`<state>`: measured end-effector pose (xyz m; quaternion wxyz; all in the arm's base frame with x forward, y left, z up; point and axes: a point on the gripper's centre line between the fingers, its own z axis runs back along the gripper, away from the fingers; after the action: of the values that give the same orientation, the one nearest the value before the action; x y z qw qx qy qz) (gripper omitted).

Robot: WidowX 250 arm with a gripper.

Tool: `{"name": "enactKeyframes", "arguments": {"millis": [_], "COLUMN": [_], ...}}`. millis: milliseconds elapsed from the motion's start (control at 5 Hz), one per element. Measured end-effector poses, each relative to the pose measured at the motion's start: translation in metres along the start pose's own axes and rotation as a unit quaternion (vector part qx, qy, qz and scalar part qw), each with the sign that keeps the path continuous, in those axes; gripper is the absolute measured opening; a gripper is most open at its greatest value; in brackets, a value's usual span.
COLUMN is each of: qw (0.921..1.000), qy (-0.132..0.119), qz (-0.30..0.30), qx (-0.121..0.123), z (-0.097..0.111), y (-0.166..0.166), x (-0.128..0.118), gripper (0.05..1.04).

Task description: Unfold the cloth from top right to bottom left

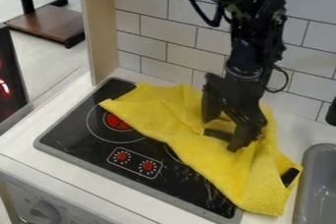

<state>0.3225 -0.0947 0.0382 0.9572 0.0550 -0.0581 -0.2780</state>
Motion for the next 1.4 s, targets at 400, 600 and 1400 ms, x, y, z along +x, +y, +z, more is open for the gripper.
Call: {"name": "enactKeyframes", "arguments": {"millis": [400, 600, 1400], "qw": [1.0, 0.9999, 0.9996], "qy": [0.003, 0.007, 0.006], "qz": [0.004, 0.015, 0.027], "qx": [0.002, 0.002, -0.011], "z": [-0.0021, -0.0044, -0.0006], "y": [0.0018, 0.0027, 0.007], "x": [0.0047, 0.0041, 0.0065], "gripper": [0.938, 0.641, 0.05]}}
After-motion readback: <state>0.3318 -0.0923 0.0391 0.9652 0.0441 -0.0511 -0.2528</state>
